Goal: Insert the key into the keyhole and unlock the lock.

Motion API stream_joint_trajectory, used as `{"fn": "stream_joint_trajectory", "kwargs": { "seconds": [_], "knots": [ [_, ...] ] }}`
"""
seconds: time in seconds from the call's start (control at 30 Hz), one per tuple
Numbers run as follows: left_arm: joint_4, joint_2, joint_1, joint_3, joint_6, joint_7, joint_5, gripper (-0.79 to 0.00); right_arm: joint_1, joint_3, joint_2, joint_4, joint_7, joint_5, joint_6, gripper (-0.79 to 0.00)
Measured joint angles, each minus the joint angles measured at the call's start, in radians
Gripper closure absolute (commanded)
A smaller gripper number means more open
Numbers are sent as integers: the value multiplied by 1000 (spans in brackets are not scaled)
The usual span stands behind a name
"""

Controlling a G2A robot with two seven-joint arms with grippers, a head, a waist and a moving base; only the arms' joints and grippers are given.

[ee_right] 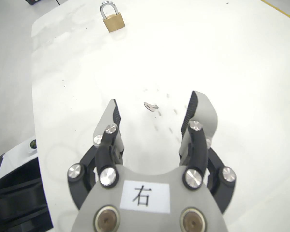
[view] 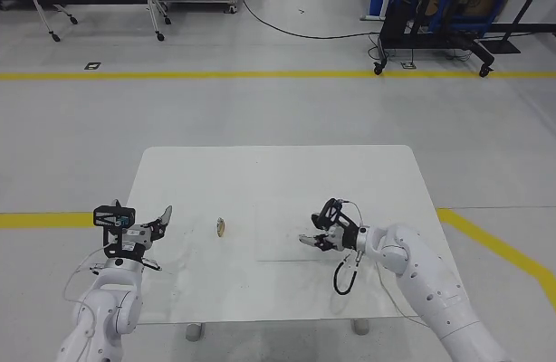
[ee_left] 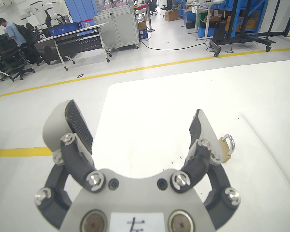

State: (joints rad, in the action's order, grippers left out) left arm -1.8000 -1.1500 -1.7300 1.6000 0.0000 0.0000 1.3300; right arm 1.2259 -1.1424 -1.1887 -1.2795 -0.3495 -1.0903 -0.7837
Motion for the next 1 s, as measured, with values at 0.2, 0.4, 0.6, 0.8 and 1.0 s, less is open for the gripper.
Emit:
{"fn": "stream_joint_trajectory", "kwargs": {
  "seconds": [0.2,0.4,0.6,0.8,1.0],
  "knots": [
    [0,0,0,0,0,0,0,-785,-27,47,-2,17,12,-69,-31,-332],
    [0,0,0,0,0,0,0,-785,-45,79,-4,21,49,-141,-4,-302],
    [0,0,0,0,0,0,0,-785,-67,101,-8,42,63,-152,5,-46],
    [0,0,0,0,0,0,0,-785,-88,117,-10,62,76,-166,14,0],
    [0,0,0,0,0,0,0,-785,-83,100,-3,46,103,-173,12,0]
  ]
}}
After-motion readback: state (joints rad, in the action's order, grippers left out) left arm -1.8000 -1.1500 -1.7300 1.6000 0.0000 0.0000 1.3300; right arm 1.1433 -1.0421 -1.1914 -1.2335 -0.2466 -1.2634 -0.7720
